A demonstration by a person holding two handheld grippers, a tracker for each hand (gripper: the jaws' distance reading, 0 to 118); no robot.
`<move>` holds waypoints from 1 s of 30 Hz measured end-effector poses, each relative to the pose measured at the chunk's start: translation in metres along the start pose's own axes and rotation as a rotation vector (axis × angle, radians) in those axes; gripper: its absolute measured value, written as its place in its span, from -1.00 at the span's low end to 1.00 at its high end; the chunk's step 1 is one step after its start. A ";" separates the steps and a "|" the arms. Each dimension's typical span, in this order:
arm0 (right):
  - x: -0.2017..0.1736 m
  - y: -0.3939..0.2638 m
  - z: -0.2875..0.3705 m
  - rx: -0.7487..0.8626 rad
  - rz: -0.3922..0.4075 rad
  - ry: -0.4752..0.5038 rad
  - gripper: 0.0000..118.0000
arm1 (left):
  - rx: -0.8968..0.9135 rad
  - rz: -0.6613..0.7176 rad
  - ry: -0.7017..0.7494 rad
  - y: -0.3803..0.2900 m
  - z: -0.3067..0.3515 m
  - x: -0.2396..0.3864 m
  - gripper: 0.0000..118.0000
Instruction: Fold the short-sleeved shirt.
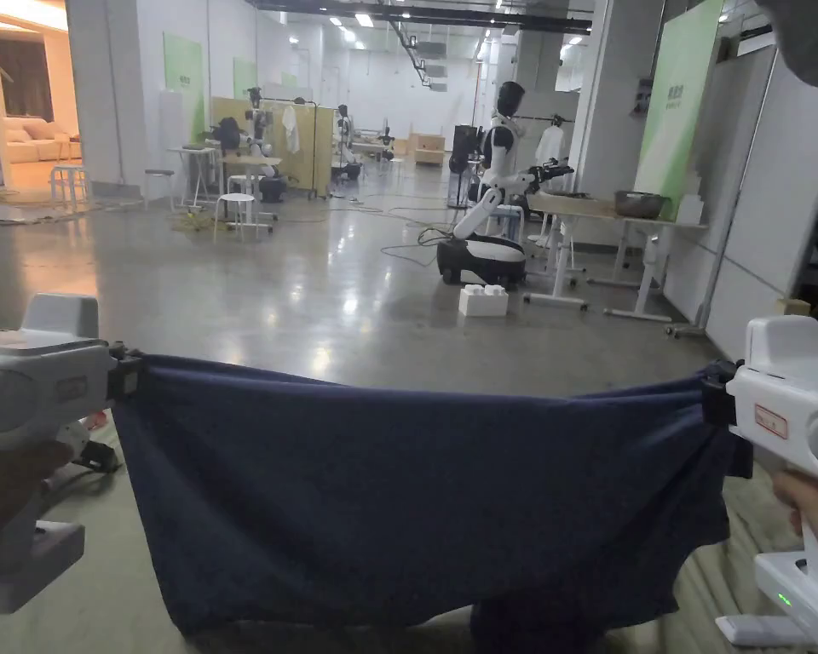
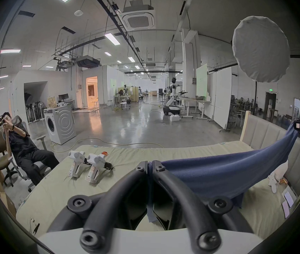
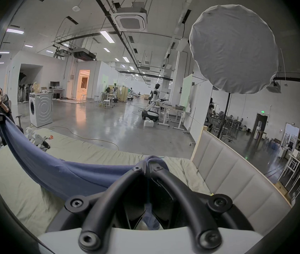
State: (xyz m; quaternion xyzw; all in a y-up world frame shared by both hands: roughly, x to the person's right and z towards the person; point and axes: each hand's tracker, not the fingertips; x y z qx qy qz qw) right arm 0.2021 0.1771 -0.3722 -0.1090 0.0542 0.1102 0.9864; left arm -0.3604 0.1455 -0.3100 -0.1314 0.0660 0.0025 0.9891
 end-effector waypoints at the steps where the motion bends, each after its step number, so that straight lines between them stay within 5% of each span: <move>1: 0.000 -0.005 0.011 -0.002 0.003 0.001 -1.00 | 0.001 -0.001 -0.003 -0.003 0.009 0.000 -1.00; 9: -0.010 -0.071 0.090 -0.076 0.078 0.020 -1.00 | -0.053 -0.014 -0.019 -0.070 0.084 0.003 -1.00; 21: -0.036 -0.212 0.153 -0.414 0.199 0.120 -1.00 | -0.361 -0.046 -0.018 -0.225 0.155 0.009 -1.00; 30: -0.053 -0.331 0.159 -0.721 0.156 0.158 -0.99 | -0.668 -0.035 -0.023 -0.340 0.160 0.012 -1.00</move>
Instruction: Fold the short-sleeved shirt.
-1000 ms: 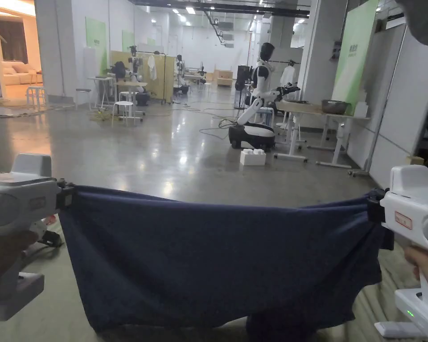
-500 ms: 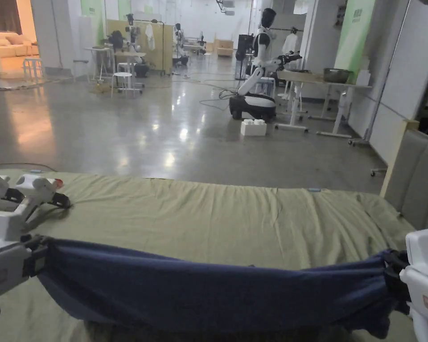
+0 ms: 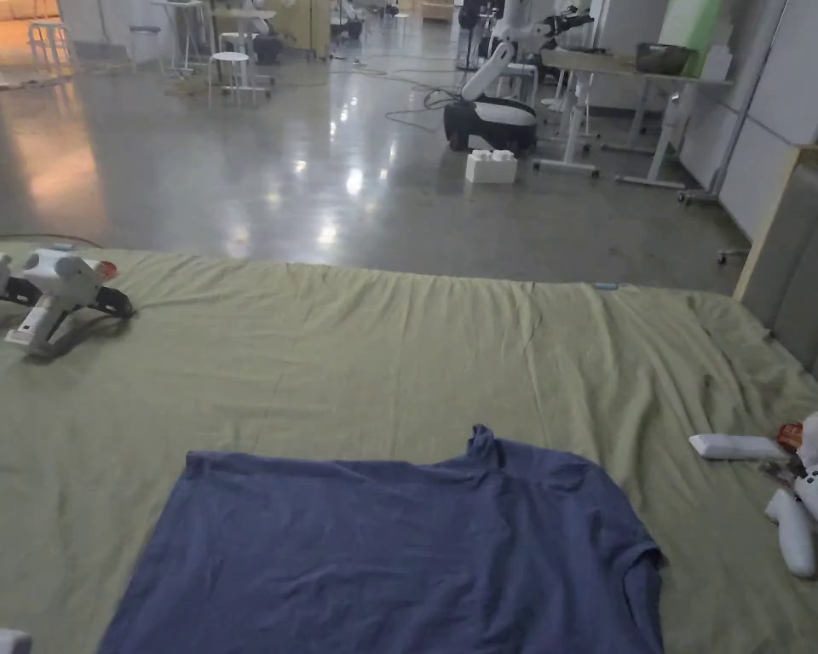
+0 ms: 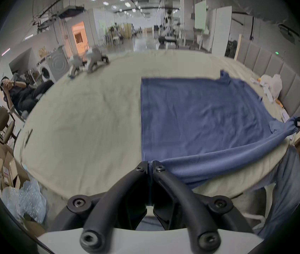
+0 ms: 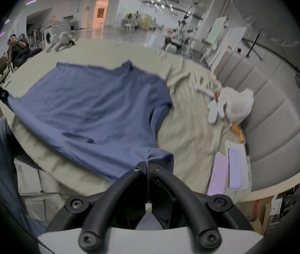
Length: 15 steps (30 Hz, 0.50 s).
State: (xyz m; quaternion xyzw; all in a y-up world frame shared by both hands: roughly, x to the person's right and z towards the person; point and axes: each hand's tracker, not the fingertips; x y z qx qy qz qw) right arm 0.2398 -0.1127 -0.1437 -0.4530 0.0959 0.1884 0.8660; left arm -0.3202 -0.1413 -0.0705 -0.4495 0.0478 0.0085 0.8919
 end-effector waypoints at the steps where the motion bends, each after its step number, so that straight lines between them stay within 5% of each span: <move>1: -0.002 -0.008 -0.006 -0.029 -0.004 0.008 -0.99 | -0.032 0.005 0.001 -0.006 -0.007 0.000 -0.99; 5: -0.009 -0.031 -0.033 -0.094 -0.027 0.019 -0.99 | -0.121 0.003 0.009 -0.027 -0.031 0.002 -0.93; 9: -0.014 -0.040 -0.043 -0.121 -0.045 0.020 -0.90 | -0.179 -0.037 0.045 -0.039 -0.039 0.001 -0.63; 10: -0.016 -0.041 -0.043 -0.126 -0.042 0.013 -0.70 | -0.179 -0.030 0.041 -0.039 -0.039 0.000 -0.52; 12: -0.018 -0.040 -0.038 -0.146 -0.019 -0.029 0.06 | -0.168 -0.010 0.048 -0.040 -0.031 -0.001 -0.35; 13: -0.020 -0.036 -0.032 -0.133 -0.017 -0.047 0.24 | -0.174 -0.004 0.044 -0.035 -0.028 -0.004 -0.26; 15: -0.020 -0.025 -0.017 -0.056 -0.038 -0.081 0.27 | -0.136 -0.010 0.054 -0.028 -0.018 -0.004 0.01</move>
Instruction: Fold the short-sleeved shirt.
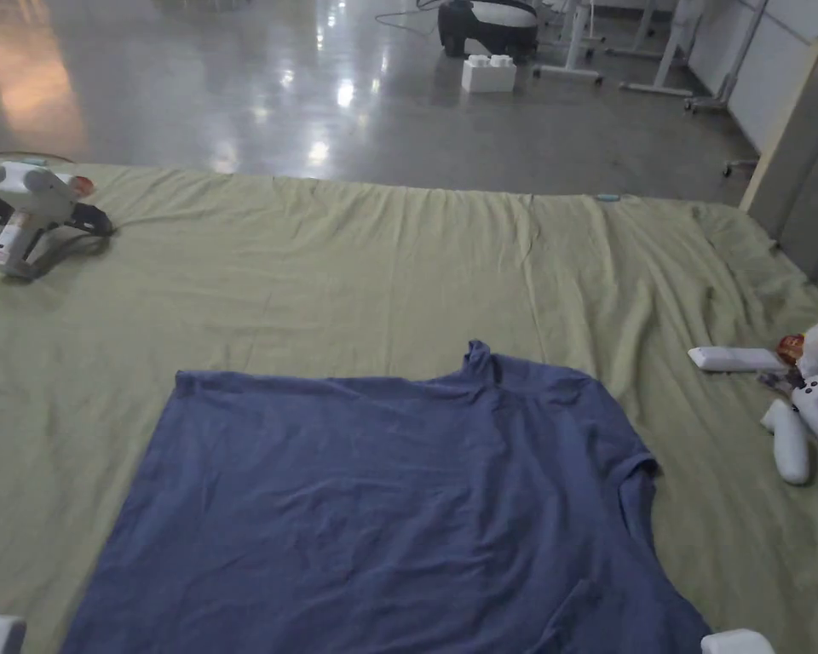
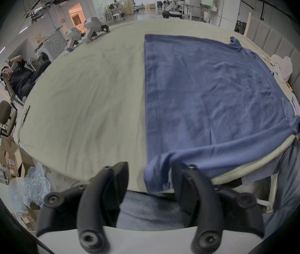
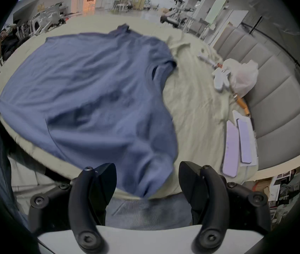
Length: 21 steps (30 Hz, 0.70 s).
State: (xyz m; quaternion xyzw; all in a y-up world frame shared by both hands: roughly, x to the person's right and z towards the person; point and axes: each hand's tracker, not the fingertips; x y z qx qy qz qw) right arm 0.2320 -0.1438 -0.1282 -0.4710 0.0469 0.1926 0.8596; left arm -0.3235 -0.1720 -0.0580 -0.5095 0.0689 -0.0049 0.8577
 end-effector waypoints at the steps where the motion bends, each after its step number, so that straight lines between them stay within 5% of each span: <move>1: 0.001 0.008 0.008 0.056 -0.026 -0.001 0.27 | 0.057 -0.016 0.009 0.006 0.008 0.002 0.06; 8: -0.024 0.068 0.024 0.445 -0.248 0.049 0.27 | 0.463 -0.041 -0.014 0.065 0.038 0.045 0.05; 10: -0.037 0.079 0.020 0.542 -0.301 0.077 0.23 | 0.557 -0.039 -0.012 0.079 0.043 0.063 -0.13; 15: -0.064 0.096 0.031 0.765 -0.349 -0.014 -0.70 | 0.769 0.000 0.054 0.100 0.053 0.101 -0.70; 17: -0.069 0.101 0.036 0.836 -0.344 -0.026 -0.75 | 0.826 0.035 0.045 0.104 0.057 0.108 -0.73; 19: -0.070 0.104 0.040 0.882 -0.339 -0.048 -0.90 | 0.894 0.060 0.041 0.104 0.063 0.113 -1.00; 21: -0.071 0.106 0.044 0.923 -0.335 -0.040 -1.00 | 0.938 0.063 0.047 0.103 0.068 0.114 -1.00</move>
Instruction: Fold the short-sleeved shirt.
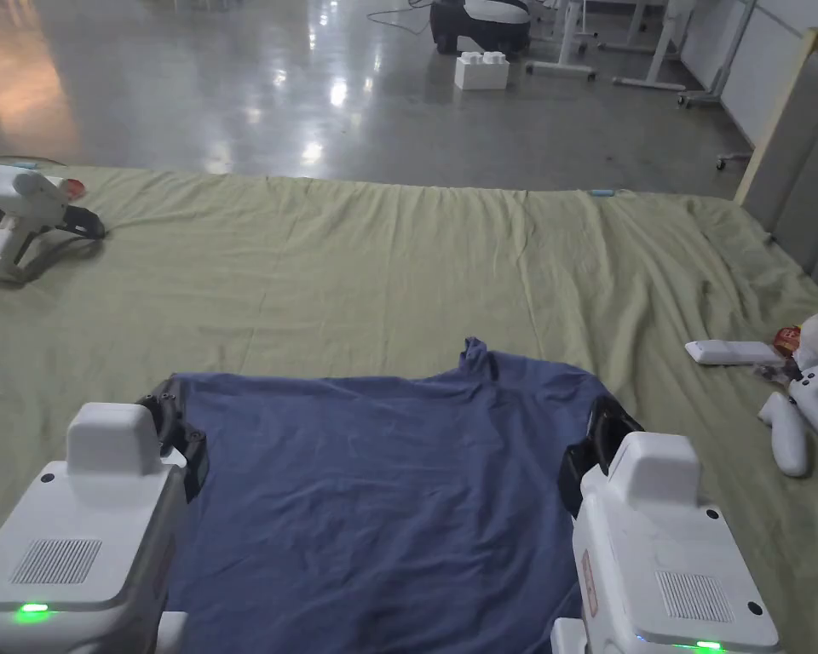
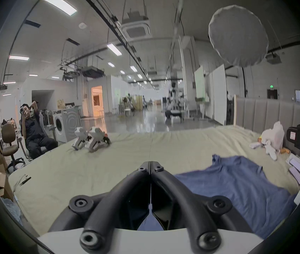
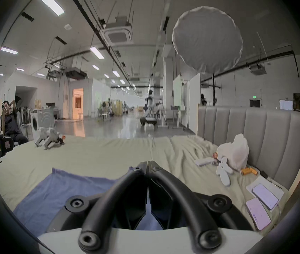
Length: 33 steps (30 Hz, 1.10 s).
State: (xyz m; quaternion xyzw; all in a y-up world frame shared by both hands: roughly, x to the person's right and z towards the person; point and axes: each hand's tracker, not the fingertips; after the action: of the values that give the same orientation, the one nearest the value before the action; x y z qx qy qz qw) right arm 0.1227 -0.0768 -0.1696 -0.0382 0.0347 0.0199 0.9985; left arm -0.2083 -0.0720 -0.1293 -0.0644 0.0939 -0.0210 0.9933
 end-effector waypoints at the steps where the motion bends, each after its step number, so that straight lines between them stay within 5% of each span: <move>1: 0.000 0.003 0.000 0.001 0.007 -0.001 -1.00 | 0.003 0.000 -0.011 0.002 0.002 0.000 -1.00; 6: -0.003 0.006 -0.002 0.007 0.012 0.015 -1.00 | -0.053 -0.025 -0.009 0.003 0.006 -0.012 -1.00; 17: -0.005 -0.015 -0.007 -0.121 0.004 0.060 -1.00 | -0.694 0.119 -0.048 -0.065 0.029 -0.124 -1.00; 20: -0.005 -0.022 -0.010 -0.159 0.000 0.067 -1.00 | -0.837 0.119 -0.046 -0.087 0.035 -0.132 -0.58; 23: -0.006 -0.028 -0.011 -0.198 -0.004 0.071 -1.00 | -0.920 0.143 -0.048 -0.107 0.035 -0.135 0.18; 29: -0.001 -0.036 -0.010 -0.242 -0.005 0.071 -1.00 | -1.062 0.070 0.030 -0.141 0.016 -0.127 0.25; 33: 0.009 -0.038 -0.005 -0.265 -0.001 0.055 -1.00 | -1.049 0.061 0.032 -0.137 0.012 -0.122 0.05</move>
State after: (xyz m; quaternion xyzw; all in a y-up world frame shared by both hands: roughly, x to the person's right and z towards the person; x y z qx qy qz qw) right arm 0.1332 -0.1146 -0.1722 -0.1703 0.0590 0.0230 0.9834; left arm -0.3295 -0.1992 -0.0774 -0.5500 0.1090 0.0569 0.8261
